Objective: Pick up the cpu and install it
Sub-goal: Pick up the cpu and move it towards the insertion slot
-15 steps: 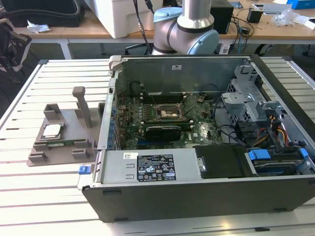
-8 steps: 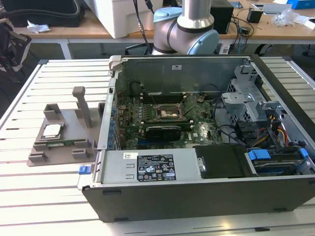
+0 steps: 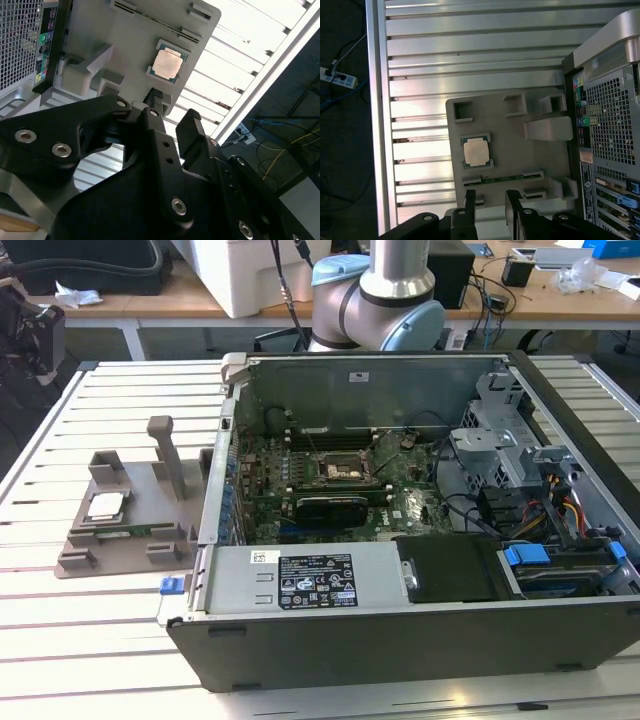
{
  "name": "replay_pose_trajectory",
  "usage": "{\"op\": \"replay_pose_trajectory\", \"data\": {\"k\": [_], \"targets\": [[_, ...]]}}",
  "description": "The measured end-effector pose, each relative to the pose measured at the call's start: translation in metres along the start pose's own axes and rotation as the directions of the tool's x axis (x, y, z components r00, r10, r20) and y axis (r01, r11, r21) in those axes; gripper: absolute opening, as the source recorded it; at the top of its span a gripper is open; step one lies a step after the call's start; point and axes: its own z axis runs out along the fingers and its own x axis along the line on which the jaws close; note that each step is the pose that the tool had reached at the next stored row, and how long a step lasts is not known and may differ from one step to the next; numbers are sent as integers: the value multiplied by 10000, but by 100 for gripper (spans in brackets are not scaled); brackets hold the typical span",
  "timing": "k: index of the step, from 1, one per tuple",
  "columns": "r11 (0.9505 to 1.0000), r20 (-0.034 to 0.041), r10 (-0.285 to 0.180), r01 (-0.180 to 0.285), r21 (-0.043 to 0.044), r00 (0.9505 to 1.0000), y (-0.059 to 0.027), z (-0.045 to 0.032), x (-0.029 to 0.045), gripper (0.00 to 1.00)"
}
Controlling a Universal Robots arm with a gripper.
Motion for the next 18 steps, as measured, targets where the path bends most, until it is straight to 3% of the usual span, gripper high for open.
{"op": "replay_pose_trajectory", "data": {"k": [3,4,7,8,9,11,12,18], "targets": [[10000,0,0,0,0,10000,0,0,0,47],[10000,0,0,0,0,10000,0,0,0,60],[10000,1,-3,3,23,10000,0,0,2,60],[9999,7,-32,32,137,10000,1,0,3,60],[9994,18,-106,105,317,9999,1,0,2,60],[9975,15,-462,460,530,9989,1,0,1,60],[9951,-2,-843,842,521,9964,2,1,1,60],[9950,-6,-847,847,522,9964,-1,57,2,60]]}}
